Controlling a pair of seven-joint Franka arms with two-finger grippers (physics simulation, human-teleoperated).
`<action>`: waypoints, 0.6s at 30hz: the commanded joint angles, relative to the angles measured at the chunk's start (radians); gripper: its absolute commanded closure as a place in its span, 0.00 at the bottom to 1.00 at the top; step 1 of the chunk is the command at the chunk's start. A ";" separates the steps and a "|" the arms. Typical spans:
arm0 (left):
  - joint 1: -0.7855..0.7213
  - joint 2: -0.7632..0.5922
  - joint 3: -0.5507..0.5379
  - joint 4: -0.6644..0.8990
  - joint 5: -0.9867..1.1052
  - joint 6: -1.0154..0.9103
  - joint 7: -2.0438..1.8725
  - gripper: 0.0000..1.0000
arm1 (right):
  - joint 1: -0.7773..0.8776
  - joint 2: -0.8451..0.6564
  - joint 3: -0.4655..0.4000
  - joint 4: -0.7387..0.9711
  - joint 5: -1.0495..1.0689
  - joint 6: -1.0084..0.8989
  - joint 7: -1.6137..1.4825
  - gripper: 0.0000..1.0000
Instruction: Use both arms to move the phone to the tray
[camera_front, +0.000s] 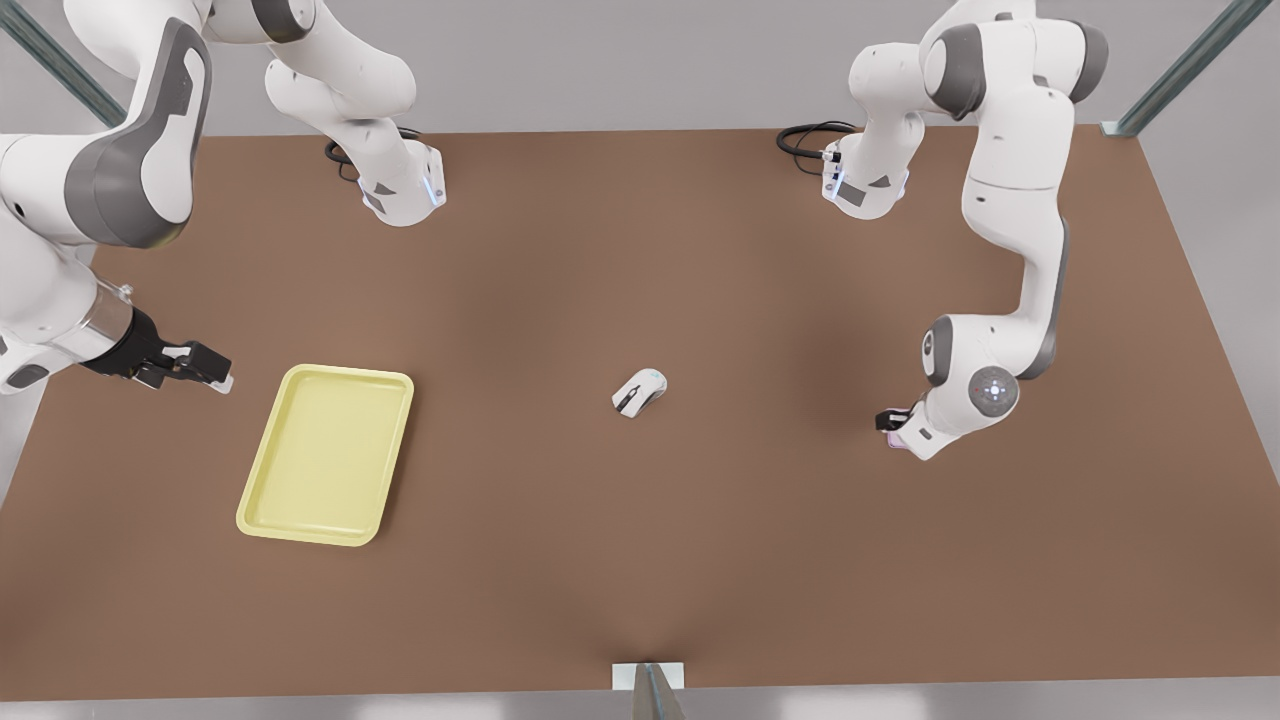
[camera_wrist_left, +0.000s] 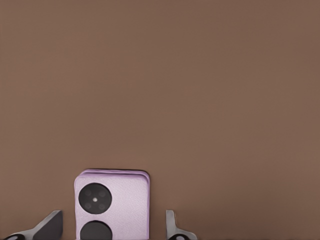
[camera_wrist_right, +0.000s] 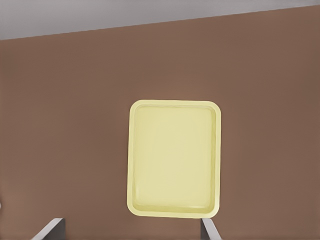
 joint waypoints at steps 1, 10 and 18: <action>0.001 0.009 0.005 -0.005 0.002 0.044 0.067 0.00 | 0.000 0.000 0.000 0.001 0.000 0.001 0.000 0.00; 0.001 0.034 0.006 -0.014 0.002 0.058 0.093 0.00 | 0.000 0.000 0.001 0.001 0.002 0.001 0.000 0.00; 0.002 0.034 0.006 -0.014 0.002 0.053 0.093 0.15 | 0.001 0.000 0.001 0.001 0.003 0.004 0.001 0.00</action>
